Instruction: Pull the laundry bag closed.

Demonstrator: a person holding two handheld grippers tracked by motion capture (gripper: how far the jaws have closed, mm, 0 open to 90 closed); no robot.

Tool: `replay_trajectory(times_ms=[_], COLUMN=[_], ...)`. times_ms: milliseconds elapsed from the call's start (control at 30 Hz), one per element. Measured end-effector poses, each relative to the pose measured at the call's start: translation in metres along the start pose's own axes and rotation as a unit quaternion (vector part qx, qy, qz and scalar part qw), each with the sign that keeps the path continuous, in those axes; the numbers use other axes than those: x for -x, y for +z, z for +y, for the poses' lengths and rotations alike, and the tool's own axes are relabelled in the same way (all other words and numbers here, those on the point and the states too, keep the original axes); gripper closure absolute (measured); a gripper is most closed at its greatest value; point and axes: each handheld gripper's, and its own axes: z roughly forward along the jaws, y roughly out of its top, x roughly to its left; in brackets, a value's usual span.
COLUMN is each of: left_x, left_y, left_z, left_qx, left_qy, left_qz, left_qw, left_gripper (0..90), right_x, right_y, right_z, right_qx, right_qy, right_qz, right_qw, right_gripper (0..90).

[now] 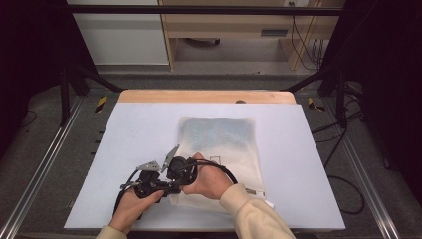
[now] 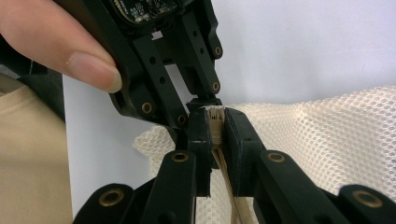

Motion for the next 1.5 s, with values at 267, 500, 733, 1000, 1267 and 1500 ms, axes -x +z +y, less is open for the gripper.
replay_trajectory(times_ms=[267,500,733,1000,1267,1500], left_x=[0.0,0.001,0.002,0.002,0.002,0.004], left_y=[0.0,-0.002,-0.006,-0.007,-0.007,-0.006], left_z=[0.0,0.001,0.002,0.002,0.002,0.002], left_qx=[0.001,0.002,0.009,0.007,0.009,0.007], left_qy=[0.005,0.008,0.009,0.008,0.009,0.014], left_qz=[0.003,0.004,0.006,0.013,0.007,0.006], left_qw=[1.0,1.0,0.9999,0.9999,0.9999,0.9999], left_gripper=[79.5,80.8,81.5,82.1,82.1,82.1], right_x=[0.0,-0.001,-0.001,-0.002,0.0,0.002], right_y=[-0.001,-0.002,-0.002,-0.002,-0.005,-0.006], right_z=[-0.001,-0.002,-0.004,-0.006,-0.013,-0.018], right_qx=[0.0,-0.003,-0.005,-0.019,-0.021,-0.021], right_qy=[-0.003,-0.01,-0.016,-0.026,-0.015,-0.014], right_qz=[-0.001,-0.004,-0.011,-0.022,-0.02,-0.017], right_qw=[1.0,0.9999,0.9998,0.9992,0.9995,0.9995], right_gripper=[81.8,81.9,82.1,82.3,82.3,82.3])
